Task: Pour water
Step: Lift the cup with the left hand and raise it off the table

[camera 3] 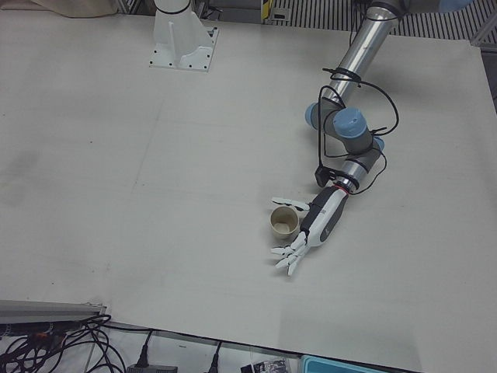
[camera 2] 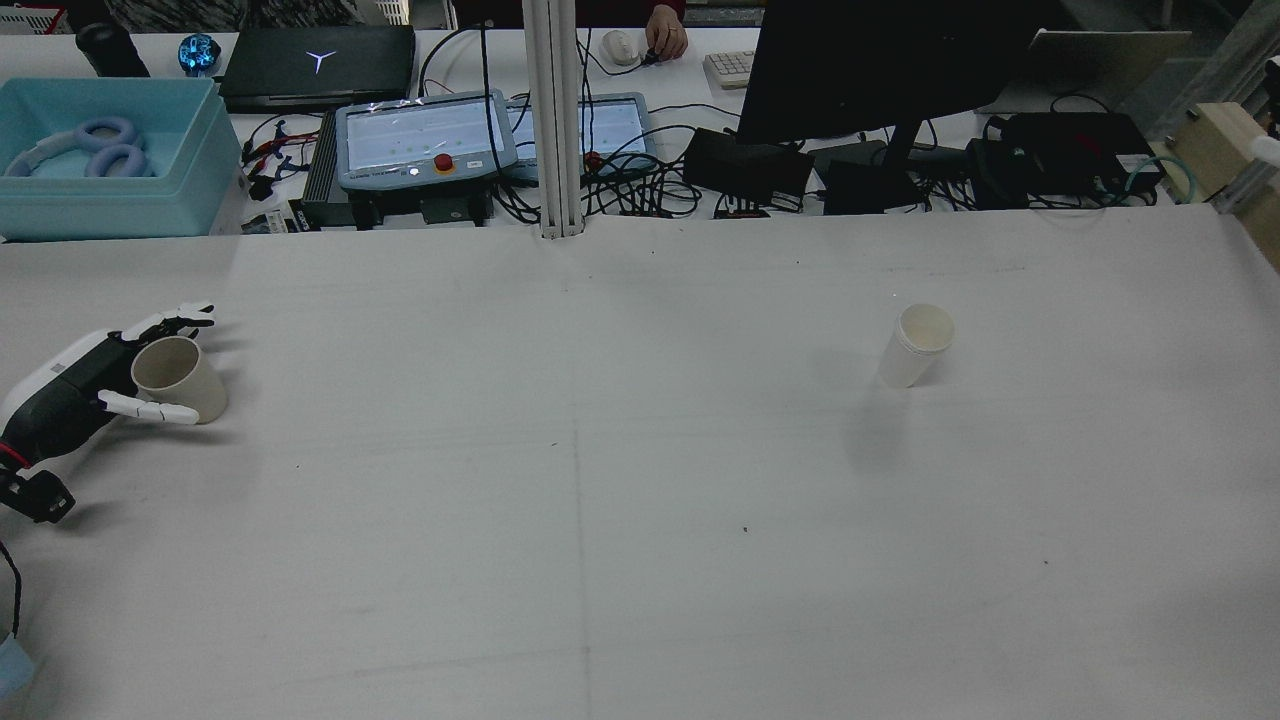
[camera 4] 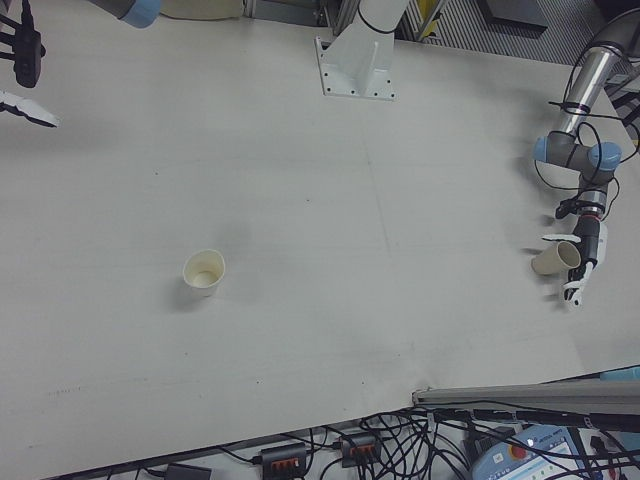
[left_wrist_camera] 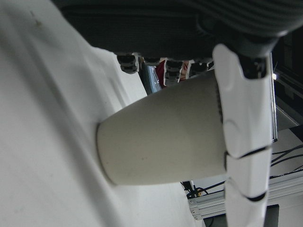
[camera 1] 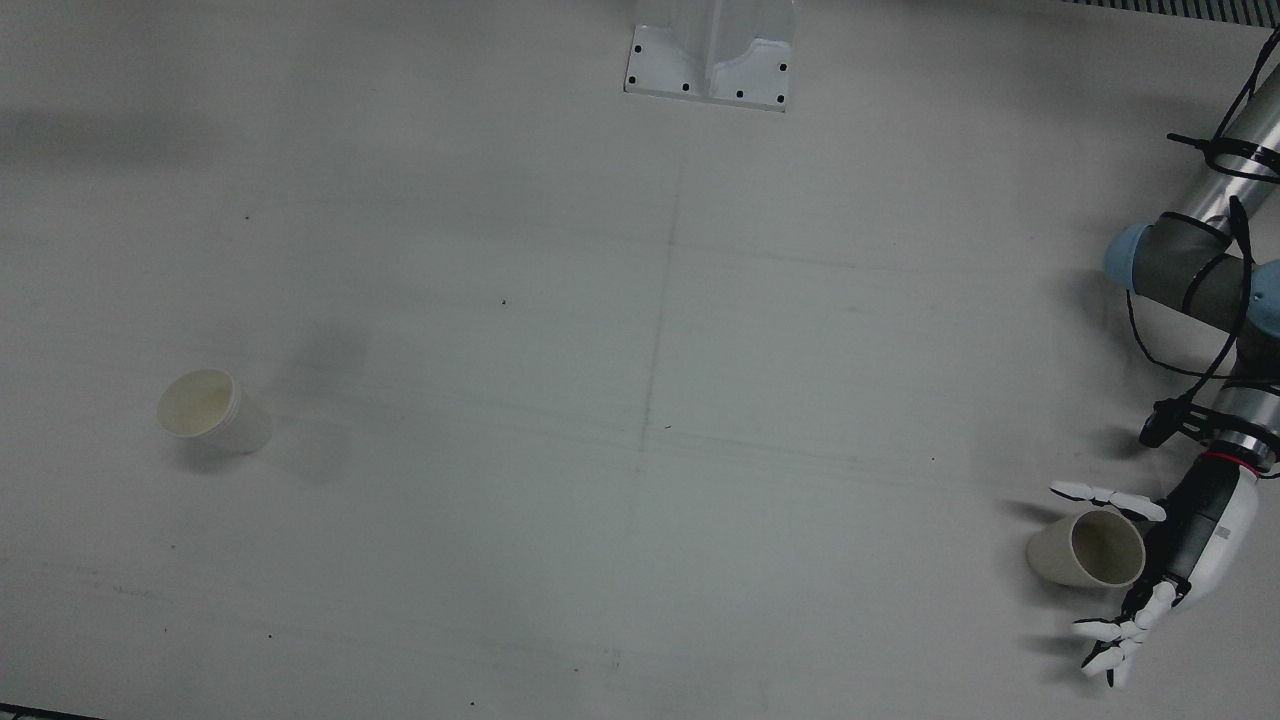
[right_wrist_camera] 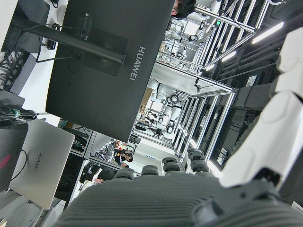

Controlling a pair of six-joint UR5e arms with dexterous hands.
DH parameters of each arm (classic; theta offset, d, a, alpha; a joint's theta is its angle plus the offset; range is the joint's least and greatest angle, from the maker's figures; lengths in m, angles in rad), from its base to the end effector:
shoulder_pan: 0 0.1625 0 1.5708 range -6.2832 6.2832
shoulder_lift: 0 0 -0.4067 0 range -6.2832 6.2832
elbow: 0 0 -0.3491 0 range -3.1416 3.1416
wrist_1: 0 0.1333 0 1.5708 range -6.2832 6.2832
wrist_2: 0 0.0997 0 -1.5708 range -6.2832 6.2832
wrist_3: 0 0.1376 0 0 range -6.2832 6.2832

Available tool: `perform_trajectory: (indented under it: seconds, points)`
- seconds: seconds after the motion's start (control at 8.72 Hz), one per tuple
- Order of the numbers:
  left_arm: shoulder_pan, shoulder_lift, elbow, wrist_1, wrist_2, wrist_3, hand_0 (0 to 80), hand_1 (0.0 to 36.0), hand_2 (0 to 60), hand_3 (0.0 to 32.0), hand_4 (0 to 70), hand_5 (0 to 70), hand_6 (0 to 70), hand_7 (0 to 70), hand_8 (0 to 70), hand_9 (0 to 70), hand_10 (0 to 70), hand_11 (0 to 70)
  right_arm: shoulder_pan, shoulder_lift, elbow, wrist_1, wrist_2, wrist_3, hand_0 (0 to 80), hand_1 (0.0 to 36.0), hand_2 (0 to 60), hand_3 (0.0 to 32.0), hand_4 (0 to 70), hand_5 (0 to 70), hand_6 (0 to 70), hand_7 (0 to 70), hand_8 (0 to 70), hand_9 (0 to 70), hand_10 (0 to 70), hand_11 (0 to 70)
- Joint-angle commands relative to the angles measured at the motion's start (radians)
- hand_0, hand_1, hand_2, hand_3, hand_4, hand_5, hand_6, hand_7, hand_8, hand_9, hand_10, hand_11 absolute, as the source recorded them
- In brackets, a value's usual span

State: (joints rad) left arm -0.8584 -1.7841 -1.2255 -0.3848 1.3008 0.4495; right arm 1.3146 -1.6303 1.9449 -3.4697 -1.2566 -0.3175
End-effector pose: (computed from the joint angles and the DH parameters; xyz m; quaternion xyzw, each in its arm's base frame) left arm 0.2540 -0.5542 0.6693 -0.0210 0.7875 -0.5656 0.2440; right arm 0.0593 -0.4676 0.5619 0.1326 -0.6899 0.7055 0.0935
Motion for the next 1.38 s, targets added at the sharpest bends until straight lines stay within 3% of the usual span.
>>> perform_trajectory:
  seconds: [0.0,0.11,0.34,0.57,0.69,0.8,0.92,1.03,1.15,1.26]
  points:
    - [0.036,-0.001,0.004,0.012,-0.001,0.000,54.6,20.6,10.4,0.0,22.6,22.4,10.2,29.2,2.4,8.3,8.5,14.2,0.000,0.001,-0.003,0.001,0.000,0.000,41.2,10.7,15.5,0.8,4.3,10.1,2.7,4.9,0.4,1.0,0.0,0.0]
    - [0.048,-0.003,0.004,0.015,-0.002,0.001,54.8,20.1,11.0,0.0,27.0,22.1,12.5,31.9,4.6,11.3,9.8,16.1,0.000,0.000,-0.003,0.001,0.000,0.000,41.1,10.7,15.5,0.8,4.4,10.1,2.8,4.9,0.4,1.0,0.0,0.0]
    - [0.051,-0.009,-0.009,0.035,-0.002,-0.003,60.0,25.4,13.9,0.0,21.8,38.4,14.8,40.4,8.3,17.3,12.2,20.0,0.000,0.000,-0.003,0.000,0.000,0.002,41.0,10.6,15.2,1.0,4.3,10.0,2.7,4.9,0.3,0.9,0.0,0.0]
    - [0.050,-0.011,-0.015,0.041,-0.005,-0.006,60.8,26.1,13.6,0.0,15.5,56.1,16.8,47.5,10.5,21.2,13.3,21.8,0.000,0.000,-0.003,0.001,0.000,0.002,40.7,10.4,15.1,1.2,4.2,9.9,2.6,4.7,0.3,0.8,0.0,0.0]
    - [0.050,-0.011,-0.044,0.078,-0.020,-0.006,59.9,25.9,17.6,0.0,15.9,61.2,20.8,57.2,15.4,28.9,17.1,27.3,0.000,0.000,-0.003,0.000,0.000,0.002,40.4,10.1,14.8,1.2,4.0,10.0,2.5,4.5,0.3,0.8,0.0,0.0]
    - [0.050,-0.011,-0.063,0.093,-0.021,-0.006,57.5,30.2,46.7,0.0,21.3,64.1,29.4,70.0,23.9,41.2,24.1,37.4,0.000,0.000,-0.003,0.000,0.000,0.000,40.3,10.0,14.6,1.2,4.2,10.0,2.5,4.7,0.3,0.8,0.0,0.0]
    - [0.048,-0.011,-0.069,0.109,-0.021,-0.008,55.6,29.5,56.2,0.0,28.6,61.6,34.9,70.0,30.5,46.7,28.3,42.8,0.000,0.000,-0.003,0.001,-0.001,0.002,40.4,10.0,14.4,1.6,4.1,9.9,2.4,4.7,0.2,0.7,0.0,0.0]
    - [0.048,-0.011,-0.075,0.142,-0.023,-0.027,51.5,24.9,60.0,0.0,36.5,56.5,38.5,70.0,41.1,50.1,31.2,45.7,0.000,0.000,-0.003,0.000,-0.001,0.000,40.1,9.9,14.6,1.6,4.1,9.9,2.4,4.7,0.2,0.7,0.0,0.0]
    - [0.048,-0.008,-0.075,0.150,-0.056,-0.046,46.6,22.0,60.0,0.0,41.0,52.7,43.2,70.0,49.6,54.8,37.1,52.5,-0.002,0.000,-0.003,0.000,0.000,0.000,40.2,10.0,14.8,1.6,4.1,10.0,2.5,4.8,0.2,0.7,0.0,0.0]
    - [0.048,0.002,-0.075,0.155,-0.113,-0.087,45.3,24.1,60.0,0.0,43.2,56.2,48.4,70.0,53.2,58.4,43.2,60.8,-0.002,0.000,-0.003,0.000,0.000,0.002,40.2,10.0,14.9,1.4,4.2,10.1,2.5,4.8,0.2,0.7,0.0,0.0]
